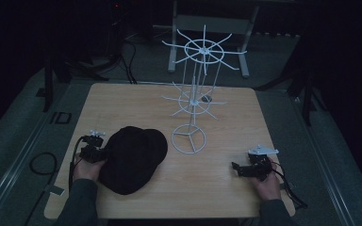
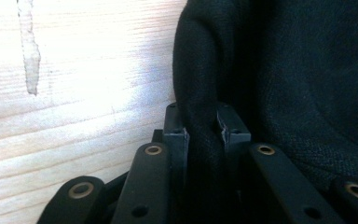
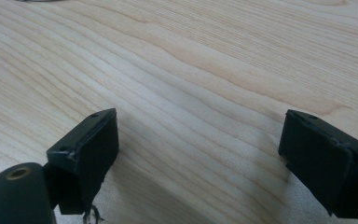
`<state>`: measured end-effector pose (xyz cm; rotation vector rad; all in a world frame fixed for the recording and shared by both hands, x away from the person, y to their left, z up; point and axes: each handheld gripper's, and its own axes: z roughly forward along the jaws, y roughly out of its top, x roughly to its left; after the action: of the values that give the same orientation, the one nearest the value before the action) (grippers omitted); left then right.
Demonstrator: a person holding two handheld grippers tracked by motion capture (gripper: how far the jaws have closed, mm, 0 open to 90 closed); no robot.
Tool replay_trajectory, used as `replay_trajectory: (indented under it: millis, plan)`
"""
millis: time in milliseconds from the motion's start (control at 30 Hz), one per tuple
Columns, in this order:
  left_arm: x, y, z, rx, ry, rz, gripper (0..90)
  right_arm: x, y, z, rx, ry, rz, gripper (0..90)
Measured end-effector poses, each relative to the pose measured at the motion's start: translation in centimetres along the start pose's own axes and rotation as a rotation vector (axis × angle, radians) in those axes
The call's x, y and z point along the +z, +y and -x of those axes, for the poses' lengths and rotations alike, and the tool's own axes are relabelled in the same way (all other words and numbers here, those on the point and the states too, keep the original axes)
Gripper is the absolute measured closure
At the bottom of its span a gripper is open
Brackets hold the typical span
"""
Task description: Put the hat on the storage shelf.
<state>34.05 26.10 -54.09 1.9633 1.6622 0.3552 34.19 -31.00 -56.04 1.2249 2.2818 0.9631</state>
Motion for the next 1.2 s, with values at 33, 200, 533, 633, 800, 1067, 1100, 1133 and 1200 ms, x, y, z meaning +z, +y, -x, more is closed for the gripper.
replay_trajectory:
  millis: [33, 200, 533, 633, 800, 1067, 1100, 1133, 1200]
  plan:
    - [-0.1, 0.0, -0.1, -0.012, -0.012, 0.003, 78.9, 0.0, 0.0, 0.0, 0.0, 0.0, 0.0, 11.8]
    - [-0.6, -0.3, -0.9, -0.07, -0.095, 0.044, 80.1, 0.0, 0.0, 0.0, 0.0, 0.0, 0.0, 11.8]
    - [-2.3, 0.3, -1.0, -0.105, -0.205, 0.143, 80.5, 0.0, 0.0, 0.0, 0.0, 0.0, 0.0, 11.8]
    - [-2.9, 0.6, -0.8, -0.098, -0.223, 0.166, 80.5, 0.0, 0.0, 0.0, 0.0, 0.0, 0.0, 11.8]
    - [-3.6, 1.0, -0.5, -0.089, -0.249, 0.197, 80.5, 0.0, 0.0, 0.0, 0.0, 0.0, 0.0, 11.8]
    - [-5.1, 1.5, -0.1, -0.059, -0.259, 0.244, 80.3, 0.0, 0.0, 0.0, 0.0, 0.0, 0.0, 11.8]
    - [-5.3, 1.5, 0.0, -0.055, -0.256, 0.248, 80.3, 0.0, 0.0, 0.0, 0.0, 0.0, 0.0, 11.8]
    - [-5.5, 1.6, 0.0, -0.05, -0.254, 0.255, 80.3, 0.0, 0.0, 0.0, 0.0, 0.0, 0.0, 11.8]
    - [-5.9, 1.7, 0.1, -0.046, -0.253, 0.265, 80.3, 0.0, 0.0, 0.0, 0.0, 0.0, 0.0, 11.8]
